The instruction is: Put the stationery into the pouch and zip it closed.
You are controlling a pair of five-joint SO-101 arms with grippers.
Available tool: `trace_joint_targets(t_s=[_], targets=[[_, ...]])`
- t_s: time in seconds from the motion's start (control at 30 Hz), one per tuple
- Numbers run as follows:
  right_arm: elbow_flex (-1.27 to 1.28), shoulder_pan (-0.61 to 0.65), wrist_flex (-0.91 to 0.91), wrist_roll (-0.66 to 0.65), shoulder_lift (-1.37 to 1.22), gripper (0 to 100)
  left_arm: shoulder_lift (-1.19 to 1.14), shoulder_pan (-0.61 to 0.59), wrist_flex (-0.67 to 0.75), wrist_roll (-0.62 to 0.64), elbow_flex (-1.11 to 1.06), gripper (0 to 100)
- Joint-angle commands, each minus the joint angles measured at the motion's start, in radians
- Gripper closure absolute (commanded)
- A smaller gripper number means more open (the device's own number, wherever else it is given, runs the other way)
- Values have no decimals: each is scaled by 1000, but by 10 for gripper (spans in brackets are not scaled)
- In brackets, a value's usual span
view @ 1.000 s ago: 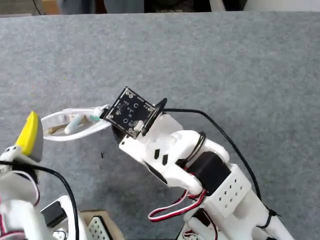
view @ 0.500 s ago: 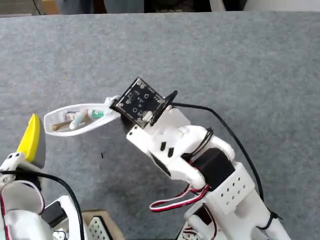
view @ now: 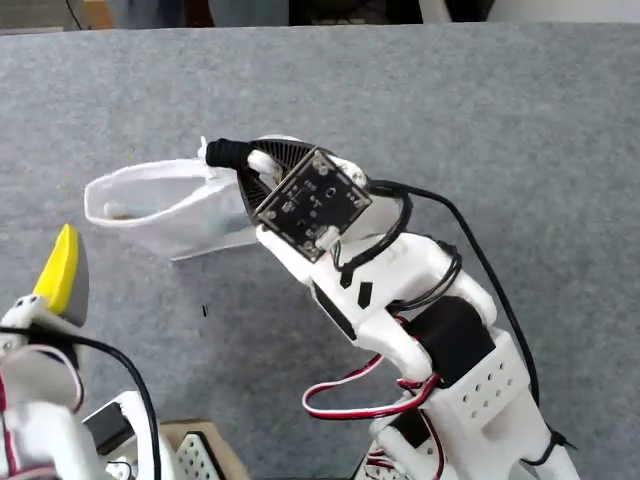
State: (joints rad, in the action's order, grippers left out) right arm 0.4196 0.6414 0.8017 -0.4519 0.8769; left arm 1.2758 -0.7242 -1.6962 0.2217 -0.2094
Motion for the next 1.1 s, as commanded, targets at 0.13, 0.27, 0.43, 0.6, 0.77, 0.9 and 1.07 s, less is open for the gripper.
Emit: trace_joint_targets(t_s=[0.13,0.27,0.43,0.6,0.77,0.9,1.07], targets=[[-87,-55,-44,-81,24,986,2,-7,80,-2,-124,596],[-90,-172,-106,-81,24,986,2,-5,89,-2,-127,596],[-96,-284,-129,-94,31,986,2,-2,101,-2,-128,596],[-130,-341,-126,-95,31,986,2,-4,107,-2,-127,596],[-194,-388,-127,-87,31,986,2,-2,103,-2,-127,596],[-240,-405,-123,-87,31,986,2,-1,103,-6,-127,596],[-288,-404,-121,-86,31,986,2,1,101,-9,-128,596]])
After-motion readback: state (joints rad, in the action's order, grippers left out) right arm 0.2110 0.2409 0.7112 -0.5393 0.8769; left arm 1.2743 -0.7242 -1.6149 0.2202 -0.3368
